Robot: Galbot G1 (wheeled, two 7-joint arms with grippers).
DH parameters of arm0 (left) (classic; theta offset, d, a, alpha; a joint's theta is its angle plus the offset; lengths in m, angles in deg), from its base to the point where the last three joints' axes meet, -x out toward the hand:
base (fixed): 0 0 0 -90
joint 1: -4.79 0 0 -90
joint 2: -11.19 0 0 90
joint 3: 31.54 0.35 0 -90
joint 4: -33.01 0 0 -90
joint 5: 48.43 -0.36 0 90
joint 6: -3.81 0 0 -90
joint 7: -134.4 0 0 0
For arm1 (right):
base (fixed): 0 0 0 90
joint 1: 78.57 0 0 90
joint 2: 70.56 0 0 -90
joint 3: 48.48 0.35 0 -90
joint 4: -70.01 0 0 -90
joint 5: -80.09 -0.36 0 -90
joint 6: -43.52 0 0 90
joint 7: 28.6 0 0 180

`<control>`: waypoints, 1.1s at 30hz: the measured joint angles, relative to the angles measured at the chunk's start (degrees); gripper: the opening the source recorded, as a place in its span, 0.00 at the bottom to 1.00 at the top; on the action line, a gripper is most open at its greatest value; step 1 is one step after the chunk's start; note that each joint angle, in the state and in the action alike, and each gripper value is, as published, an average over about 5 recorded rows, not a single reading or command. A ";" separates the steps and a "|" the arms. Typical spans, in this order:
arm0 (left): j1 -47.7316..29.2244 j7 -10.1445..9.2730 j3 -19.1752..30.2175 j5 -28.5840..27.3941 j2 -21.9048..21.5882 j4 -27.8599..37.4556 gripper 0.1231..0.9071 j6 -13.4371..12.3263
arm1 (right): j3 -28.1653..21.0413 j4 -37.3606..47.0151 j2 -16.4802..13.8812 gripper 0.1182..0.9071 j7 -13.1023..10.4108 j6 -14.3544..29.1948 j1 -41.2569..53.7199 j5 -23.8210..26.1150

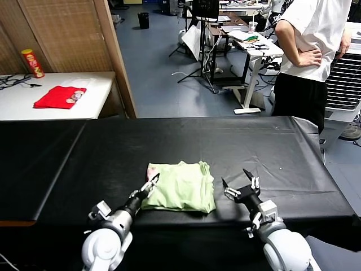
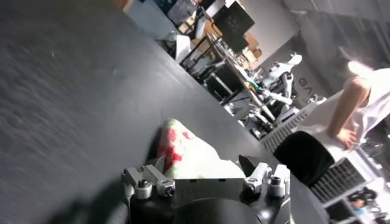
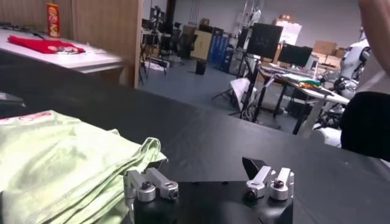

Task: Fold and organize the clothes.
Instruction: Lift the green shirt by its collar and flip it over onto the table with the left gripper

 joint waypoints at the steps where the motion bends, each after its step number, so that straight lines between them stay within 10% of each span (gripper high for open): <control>1: -0.18 0.04 0.01 0.07 0.06 0.40 0.62 -0.08 | 0.06 -0.08 0.06 0.86 0.02 0.01 -0.12 0.03; 10: -0.94 0.74 0.15 -1.02 -0.42 3.16 0.04 -0.92 | 0.67 -0.88 0.64 0.86 0.05 0.05 -1.25 0.54; 21: 1.33 -1.13 -1.97 -17.97 -6.05 -1.37 0.01 -0.99 | 0.03 -0.36 1.34 0.86 -0.20 -0.36 -0.41 1.56; 33: 6.30 -0.06 -17.19 -32.91 -26.17 -6.04 0.01 -1.15 | -1.39 1.49 2.25 0.86 -0.22 -0.38 1.35 1.77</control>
